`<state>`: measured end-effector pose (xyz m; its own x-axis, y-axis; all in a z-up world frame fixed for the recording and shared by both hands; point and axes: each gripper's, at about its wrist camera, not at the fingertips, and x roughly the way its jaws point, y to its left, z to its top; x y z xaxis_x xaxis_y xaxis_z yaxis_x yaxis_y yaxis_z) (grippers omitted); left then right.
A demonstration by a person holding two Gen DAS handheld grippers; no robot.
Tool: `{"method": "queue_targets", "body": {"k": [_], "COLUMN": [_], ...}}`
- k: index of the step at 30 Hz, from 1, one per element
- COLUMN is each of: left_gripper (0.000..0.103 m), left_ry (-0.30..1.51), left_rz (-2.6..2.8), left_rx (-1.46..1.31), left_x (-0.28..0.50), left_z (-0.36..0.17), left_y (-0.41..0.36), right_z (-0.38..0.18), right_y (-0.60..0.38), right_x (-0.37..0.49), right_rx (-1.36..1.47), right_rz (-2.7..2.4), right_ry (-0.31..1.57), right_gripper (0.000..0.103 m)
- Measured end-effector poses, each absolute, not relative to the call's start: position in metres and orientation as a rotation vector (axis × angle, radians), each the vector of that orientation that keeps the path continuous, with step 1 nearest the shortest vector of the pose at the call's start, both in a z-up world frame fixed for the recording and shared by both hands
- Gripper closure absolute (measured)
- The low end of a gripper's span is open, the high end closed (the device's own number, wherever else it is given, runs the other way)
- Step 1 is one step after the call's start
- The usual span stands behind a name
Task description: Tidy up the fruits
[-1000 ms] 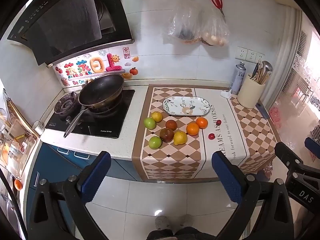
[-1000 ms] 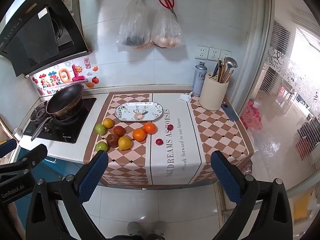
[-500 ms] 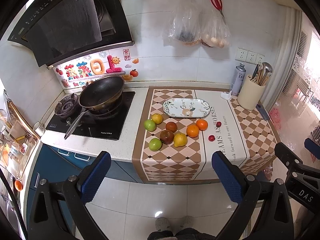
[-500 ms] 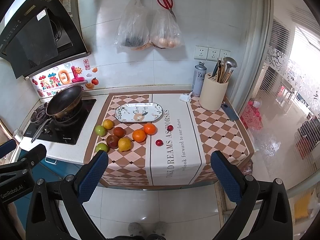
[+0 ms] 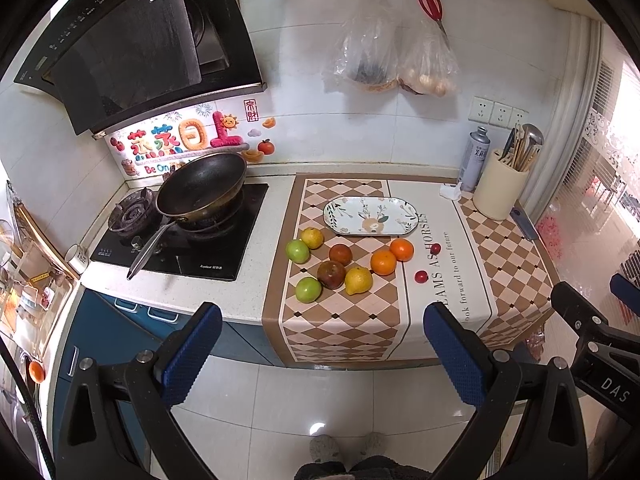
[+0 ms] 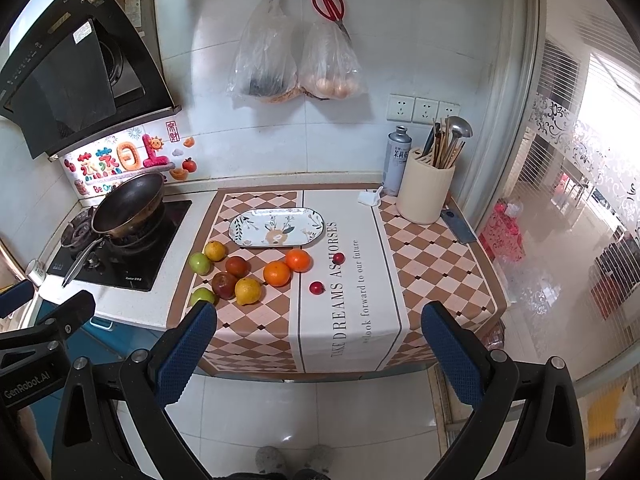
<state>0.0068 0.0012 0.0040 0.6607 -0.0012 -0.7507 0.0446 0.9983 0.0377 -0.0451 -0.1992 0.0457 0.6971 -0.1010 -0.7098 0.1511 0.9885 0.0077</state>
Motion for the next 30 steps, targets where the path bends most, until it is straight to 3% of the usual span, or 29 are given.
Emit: {"method": "queue_targets", "body": {"k": [30], "left_gripper": [0.000], "left_ry": [0.842], "left_rz": [-0.026], "left_rx": [0.051], "left_x": [0.009], "left_z": [0.009], "left_y": [0.000], "right_z": [0.060], "right_y": [-0.205], "right_x": [-0.048], "right_rx": [0.066], "right_rz": [-0.140], "right_ry": [0.776], "right_gripper": [0.000]}}
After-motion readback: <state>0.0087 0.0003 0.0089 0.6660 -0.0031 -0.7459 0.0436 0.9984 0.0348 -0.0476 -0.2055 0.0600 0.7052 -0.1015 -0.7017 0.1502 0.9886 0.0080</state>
